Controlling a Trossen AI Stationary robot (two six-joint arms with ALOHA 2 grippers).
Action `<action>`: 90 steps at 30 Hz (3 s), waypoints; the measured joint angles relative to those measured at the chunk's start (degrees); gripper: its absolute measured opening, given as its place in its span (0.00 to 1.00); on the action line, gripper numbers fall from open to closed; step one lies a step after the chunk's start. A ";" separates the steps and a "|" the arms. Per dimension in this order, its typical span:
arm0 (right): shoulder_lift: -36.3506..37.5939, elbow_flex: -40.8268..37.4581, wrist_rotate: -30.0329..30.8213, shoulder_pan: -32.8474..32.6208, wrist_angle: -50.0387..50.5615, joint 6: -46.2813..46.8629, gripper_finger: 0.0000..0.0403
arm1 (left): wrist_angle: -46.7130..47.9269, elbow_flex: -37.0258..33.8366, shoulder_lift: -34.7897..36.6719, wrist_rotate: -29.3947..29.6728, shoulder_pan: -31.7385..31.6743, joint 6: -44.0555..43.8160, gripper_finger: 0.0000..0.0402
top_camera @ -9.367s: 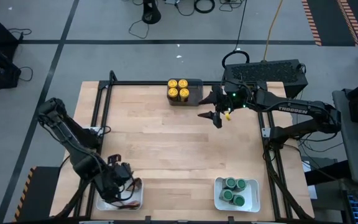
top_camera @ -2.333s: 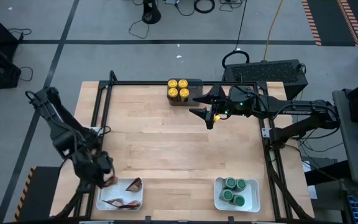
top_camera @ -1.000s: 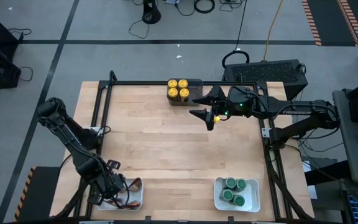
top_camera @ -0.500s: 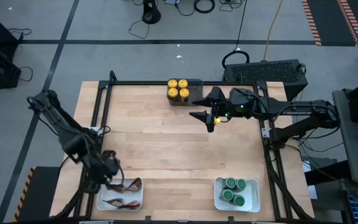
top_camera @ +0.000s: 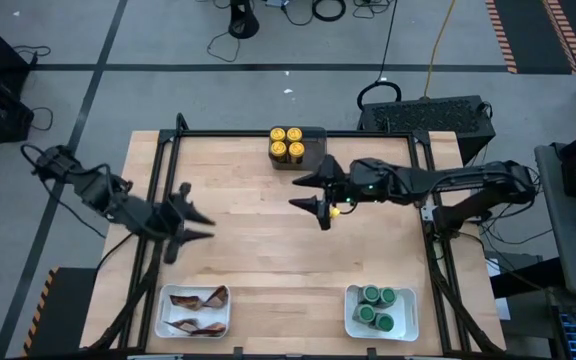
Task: Sort spices by type
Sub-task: Return to Home Position
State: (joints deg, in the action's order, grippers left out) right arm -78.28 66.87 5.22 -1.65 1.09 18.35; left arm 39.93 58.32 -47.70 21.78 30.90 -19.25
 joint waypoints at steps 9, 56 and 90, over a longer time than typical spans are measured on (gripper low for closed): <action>-5.46 0.00 -6.42 1.21 -9.24 -2.02 0.42 | -18.57 0.00 -1.78 -17.42 -23.17 14.92 0.32; 37.71 -52.38 -16.99 21.06 -25.81 3.40 0.00 | -52.37 -52.24 42.33 -25.37 -44.07 1.99 0.24; 72.04 -63.79 -9.80 20.24 -1.83 6.88 0.00 | -43.35 -52.24 47.62 -24.29 -44.07 0.09 0.24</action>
State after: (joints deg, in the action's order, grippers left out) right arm -6.24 3.08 -4.58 18.59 -0.74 25.23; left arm -3.42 6.09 -0.08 -2.51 -13.17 -19.16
